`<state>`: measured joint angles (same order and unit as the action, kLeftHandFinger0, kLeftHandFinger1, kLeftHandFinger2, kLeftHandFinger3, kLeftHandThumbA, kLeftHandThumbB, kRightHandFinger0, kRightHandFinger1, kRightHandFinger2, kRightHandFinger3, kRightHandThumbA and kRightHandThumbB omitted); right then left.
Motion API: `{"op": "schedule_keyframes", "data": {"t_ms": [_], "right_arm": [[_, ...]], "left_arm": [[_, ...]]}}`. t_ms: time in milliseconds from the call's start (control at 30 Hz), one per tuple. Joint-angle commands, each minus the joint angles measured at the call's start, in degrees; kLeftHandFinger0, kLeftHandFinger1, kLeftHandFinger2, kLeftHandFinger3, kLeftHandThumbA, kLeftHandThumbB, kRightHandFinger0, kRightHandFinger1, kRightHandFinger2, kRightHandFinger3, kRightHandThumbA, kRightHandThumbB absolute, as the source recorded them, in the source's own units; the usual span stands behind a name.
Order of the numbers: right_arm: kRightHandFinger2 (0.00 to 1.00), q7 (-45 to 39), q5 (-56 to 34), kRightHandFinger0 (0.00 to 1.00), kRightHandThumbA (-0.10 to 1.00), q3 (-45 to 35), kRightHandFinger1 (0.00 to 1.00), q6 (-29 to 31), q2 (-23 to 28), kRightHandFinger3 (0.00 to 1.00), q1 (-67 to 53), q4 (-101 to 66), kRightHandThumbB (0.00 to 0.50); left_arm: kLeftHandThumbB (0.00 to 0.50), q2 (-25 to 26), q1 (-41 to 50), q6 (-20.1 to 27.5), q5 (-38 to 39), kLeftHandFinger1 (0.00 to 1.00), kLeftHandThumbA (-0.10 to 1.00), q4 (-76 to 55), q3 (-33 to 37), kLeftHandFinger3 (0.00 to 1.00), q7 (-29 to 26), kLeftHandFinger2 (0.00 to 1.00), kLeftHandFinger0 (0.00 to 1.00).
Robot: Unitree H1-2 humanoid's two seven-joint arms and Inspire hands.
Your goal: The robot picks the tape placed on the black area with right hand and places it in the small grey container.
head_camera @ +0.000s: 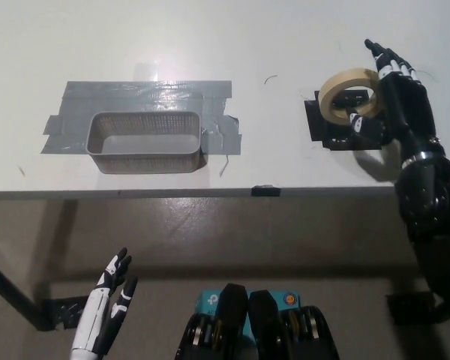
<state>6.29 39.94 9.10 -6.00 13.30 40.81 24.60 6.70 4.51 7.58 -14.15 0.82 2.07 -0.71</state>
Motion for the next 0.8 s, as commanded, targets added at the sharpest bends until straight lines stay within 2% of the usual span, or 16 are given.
{"op": "schedule_keyframes", "data": {"t_ms": [0,267,433,567,767], "right_arm": [[1.00,4.73,2.12,1.00,0.71,0.93,1.00,-1.03,0.07,1.00,5.34,2.67,0.465],[1.00,6.23,1.57,1.00,0.72,2.72,1.00,-0.70,-0.35,1.00,8.07,7.89,0.462],[1.00,5.61,1.82,1.00,0.77,3.99,1.00,-1.25,-0.49,1.00,9.64,10.05,0.453],[1.00,5.73,1.46,1.00,0.73,4.81,1.00,-1.51,-0.63,1.00,11.75,13.21,0.455],[1.00,6.08,1.46,1.00,0.65,6.42,1.00,-1.43,-0.07,1.00,14.80,18.97,0.459]], "left_arm": [[0.115,0.32,-0.27,1.55,-0.24,1.00,0.97,-1.32,-0.08,1.00,-0.75,1.00,1.00],[0.104,0.32,-0.21,2.00,0.08,1.00,0.96,-1.56,0.08,1.00,-0.51,1.00,1.00],[0.101,0.41,-0.04,2.22,0.41,1.00,0.95,-1.85,0.28,1.00,-0.12,1.00,1.00],[0.116,0.29,0.04,2.43,0.41,1.00,0.96,-1.82,0.24,1.00,-0.34,1.00,1.00],[0.107,0.35,-0.10,2.37,0.61,1.00,0.97,-2.06,0.39,1.00,-0.02,1.00,1.00]]}}
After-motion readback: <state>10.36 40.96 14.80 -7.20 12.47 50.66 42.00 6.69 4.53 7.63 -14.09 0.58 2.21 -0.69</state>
